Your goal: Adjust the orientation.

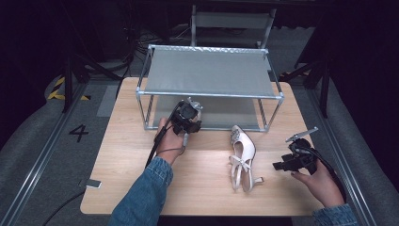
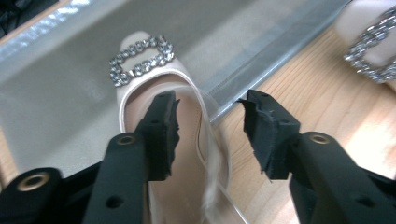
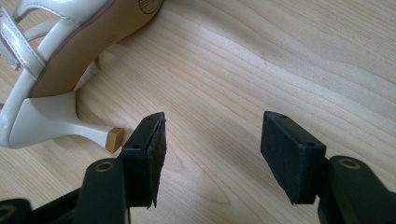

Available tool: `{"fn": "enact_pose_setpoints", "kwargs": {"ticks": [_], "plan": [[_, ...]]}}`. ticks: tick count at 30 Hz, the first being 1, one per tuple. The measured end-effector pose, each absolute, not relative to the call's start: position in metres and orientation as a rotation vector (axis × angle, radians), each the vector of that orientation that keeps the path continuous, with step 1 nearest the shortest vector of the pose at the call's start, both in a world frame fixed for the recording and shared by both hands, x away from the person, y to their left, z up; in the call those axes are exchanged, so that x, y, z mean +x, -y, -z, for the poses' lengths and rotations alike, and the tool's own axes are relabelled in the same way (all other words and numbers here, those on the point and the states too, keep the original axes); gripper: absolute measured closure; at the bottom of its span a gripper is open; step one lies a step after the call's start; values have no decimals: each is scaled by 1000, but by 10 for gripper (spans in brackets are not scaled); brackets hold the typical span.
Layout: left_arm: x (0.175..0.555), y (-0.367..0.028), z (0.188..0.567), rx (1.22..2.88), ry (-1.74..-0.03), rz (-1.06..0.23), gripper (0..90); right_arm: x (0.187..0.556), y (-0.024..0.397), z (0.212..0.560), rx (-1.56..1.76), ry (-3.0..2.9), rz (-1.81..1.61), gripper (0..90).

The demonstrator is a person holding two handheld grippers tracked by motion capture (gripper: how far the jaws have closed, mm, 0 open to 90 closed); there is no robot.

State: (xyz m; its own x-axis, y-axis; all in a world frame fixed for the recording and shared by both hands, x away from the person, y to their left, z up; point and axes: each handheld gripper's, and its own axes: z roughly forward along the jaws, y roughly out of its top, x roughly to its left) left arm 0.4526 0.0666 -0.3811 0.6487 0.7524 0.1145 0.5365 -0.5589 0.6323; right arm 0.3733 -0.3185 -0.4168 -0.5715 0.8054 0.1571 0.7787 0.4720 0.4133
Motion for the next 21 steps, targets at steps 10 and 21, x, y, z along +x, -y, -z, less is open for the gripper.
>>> {"fn": "enact_pose_setpoints", "kwargs": {"ticks": [10,21], "plan": [[422,-96,355,2236,-983,-372,468,373,318,417,1428,-2645,-698,408],[393,-129,356,2227,-1031,-301,379,375,317,416,1422,-2646,-704,410]]}}
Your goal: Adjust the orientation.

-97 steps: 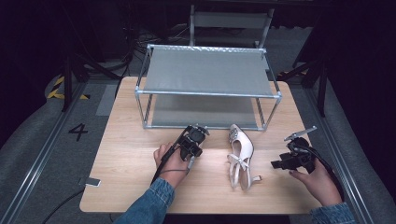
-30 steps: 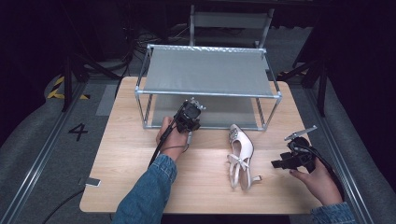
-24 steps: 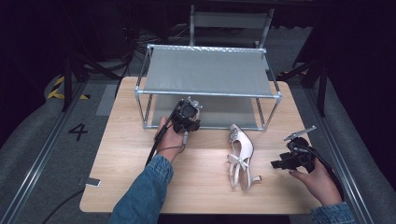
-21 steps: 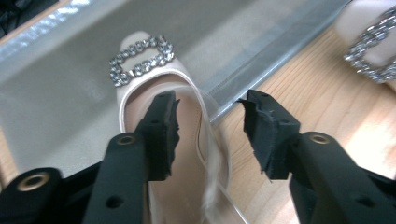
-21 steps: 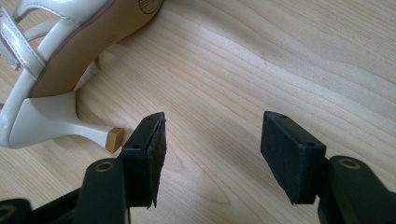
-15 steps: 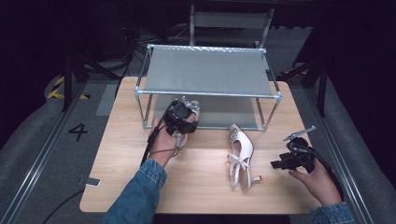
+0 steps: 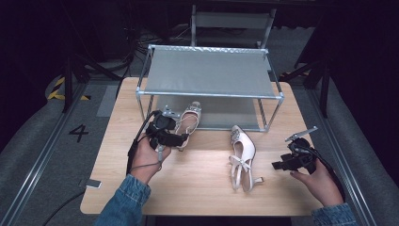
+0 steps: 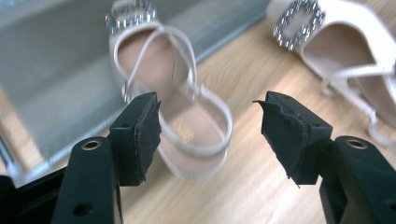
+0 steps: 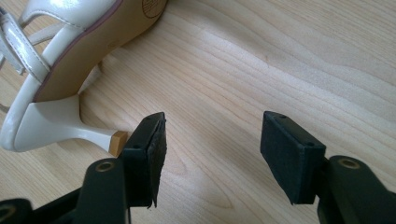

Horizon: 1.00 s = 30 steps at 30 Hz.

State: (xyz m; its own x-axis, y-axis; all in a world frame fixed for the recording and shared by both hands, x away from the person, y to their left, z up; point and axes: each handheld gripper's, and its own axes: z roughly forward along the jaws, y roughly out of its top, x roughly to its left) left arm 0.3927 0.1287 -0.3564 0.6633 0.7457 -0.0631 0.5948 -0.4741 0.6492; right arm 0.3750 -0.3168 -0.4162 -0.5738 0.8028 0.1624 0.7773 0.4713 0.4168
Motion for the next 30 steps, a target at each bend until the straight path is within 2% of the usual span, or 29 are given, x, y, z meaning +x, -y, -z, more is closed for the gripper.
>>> {"fn": "enact_pose_setpoints", "kwargs": {"ticks": [2,7,9,14,20,30], "plan": [[387,-135,359,2226,-1034,-304,376,375,316,416,1421,-2647,-705,409],[378,-151,367,2202,-1037,-217,324,376,315,414,1413,-2650,-708,410],[375,-156,375,2200,-1040,-169,241,376,314,414,1408,-2651,-711,410],[372,-160,391,2216,-1049,-140,230,376,313,412,1401,-2649,-714,410],[379,-160,413,2196,-1071,-117,373,376,312,412,1393,-2654,-713,411],[388,-150,435,2173,-1081,-185,484,376,311,414,1397,-2658,-704,410]]}}
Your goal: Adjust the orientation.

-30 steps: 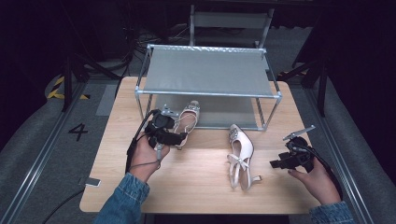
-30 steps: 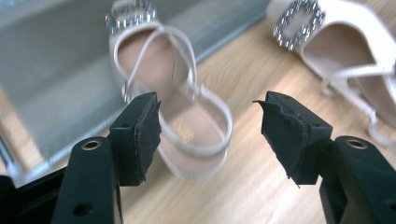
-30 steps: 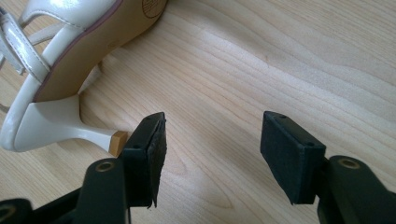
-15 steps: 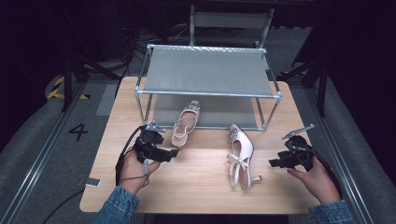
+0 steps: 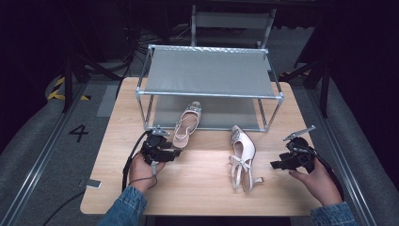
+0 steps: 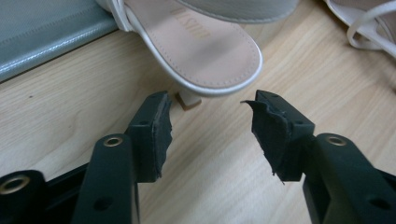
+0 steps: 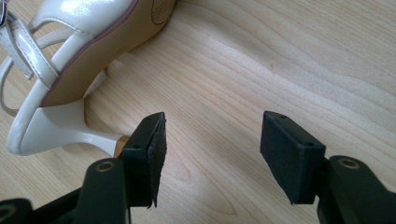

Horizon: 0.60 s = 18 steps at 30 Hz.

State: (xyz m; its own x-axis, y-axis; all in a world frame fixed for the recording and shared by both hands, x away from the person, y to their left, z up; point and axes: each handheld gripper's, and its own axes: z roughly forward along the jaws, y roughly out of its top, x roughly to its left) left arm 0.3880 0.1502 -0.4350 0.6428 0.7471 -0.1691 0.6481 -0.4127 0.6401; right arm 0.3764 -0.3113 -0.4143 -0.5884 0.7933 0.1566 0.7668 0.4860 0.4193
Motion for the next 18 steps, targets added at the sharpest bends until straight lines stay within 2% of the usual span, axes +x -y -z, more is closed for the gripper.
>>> {"fn": "enact_pose_setpoints", "kwargs": {"ticks": [2,7,11,15,18], "plan": [[389,-147,440,2181,-1081,-210,484,376,311,415,1393,-2659,-702,410],[394,-141,453,2202,-1059,-162,523,376,311,416,1393,-2659,-698,410],[398,-137,458,2187,-1081,-224,541,375,310,416,1389,-2664,-696,408],[406,-137,463,2152,-1123,-152,545,374,311,416,1393,-2657,-693,409],[407,-137,464,2156,-1113,-172,599,374,312,417,1393,-2659,-691,409]]}}
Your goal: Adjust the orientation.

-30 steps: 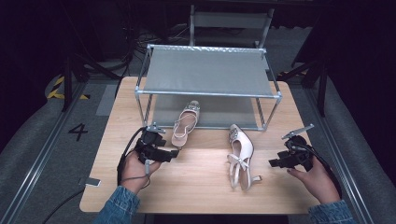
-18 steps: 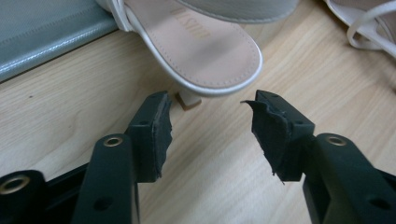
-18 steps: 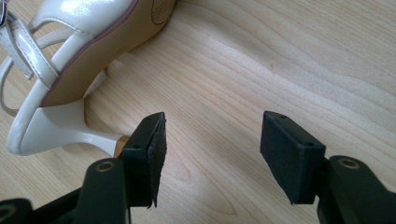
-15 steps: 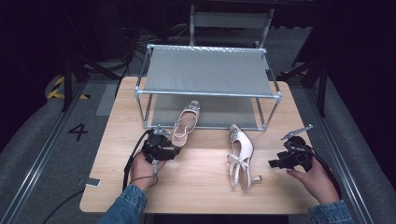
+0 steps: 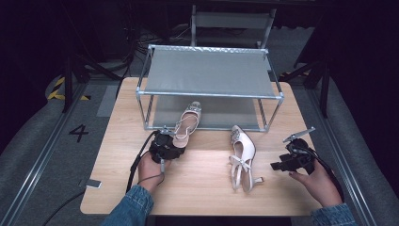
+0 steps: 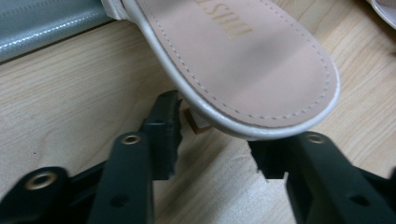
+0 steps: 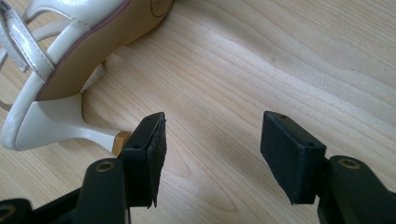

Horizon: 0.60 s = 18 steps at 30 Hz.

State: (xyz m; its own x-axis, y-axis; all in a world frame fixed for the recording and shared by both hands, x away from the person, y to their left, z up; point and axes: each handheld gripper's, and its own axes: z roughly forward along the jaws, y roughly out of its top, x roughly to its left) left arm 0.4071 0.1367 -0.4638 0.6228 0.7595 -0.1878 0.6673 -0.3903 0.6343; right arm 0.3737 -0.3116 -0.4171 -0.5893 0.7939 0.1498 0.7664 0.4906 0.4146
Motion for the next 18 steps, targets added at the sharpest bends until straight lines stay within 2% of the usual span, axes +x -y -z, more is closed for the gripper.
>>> {"fn": "enact_pose_setpoints", "kwargs": {"ticks": [3,8,18], "plan": [[404,-132,462,2190,-1066,-235,693,373,312,417,1389,-2660,-688,407],[402,-131,456,2164,-1059,-287,759,373,313,417,1390,-2656,-689,408],[404,-131,443,2107,-1068,-257,792,373,314,417,1380,-2659,-678,420]]}}
